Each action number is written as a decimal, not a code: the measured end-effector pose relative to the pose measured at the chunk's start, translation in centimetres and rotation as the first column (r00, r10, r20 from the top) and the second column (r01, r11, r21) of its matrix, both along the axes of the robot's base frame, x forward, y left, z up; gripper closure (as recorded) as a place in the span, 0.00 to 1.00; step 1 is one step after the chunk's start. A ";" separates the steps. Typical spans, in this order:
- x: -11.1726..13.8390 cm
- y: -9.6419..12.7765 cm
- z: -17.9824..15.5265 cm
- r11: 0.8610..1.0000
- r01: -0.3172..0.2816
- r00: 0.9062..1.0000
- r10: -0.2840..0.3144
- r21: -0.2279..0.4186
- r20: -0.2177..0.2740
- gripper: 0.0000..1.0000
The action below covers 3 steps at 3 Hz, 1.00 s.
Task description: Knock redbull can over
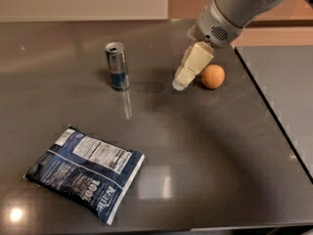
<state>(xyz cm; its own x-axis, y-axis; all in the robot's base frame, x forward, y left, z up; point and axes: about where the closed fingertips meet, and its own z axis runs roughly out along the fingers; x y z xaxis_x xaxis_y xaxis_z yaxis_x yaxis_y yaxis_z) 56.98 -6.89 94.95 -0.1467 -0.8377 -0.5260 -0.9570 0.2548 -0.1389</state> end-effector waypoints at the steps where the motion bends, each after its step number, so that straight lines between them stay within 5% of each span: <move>1: 1.7 3.9 -1.4 0.994 -0.036 0.999 0.037 0.105 -0.011 0.00; 2: 4.8 11.1 -3.3 0.964 -0.104 0.995 0.104 0.246 0.011 0.00; 3: 5.9 13.2 -3.7 0.953 -0.113 0.994 0.113 0.280 0.016 0.00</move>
Offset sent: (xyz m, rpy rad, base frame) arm 0.0724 0.1526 -0.0385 0.3259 -0.0098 0.1191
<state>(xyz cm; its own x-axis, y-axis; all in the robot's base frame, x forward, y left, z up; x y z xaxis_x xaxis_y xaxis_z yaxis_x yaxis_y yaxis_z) 62.90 6.35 91.21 -0.0600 -0.6680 -0.7417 -0.9817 0.1740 -0.0772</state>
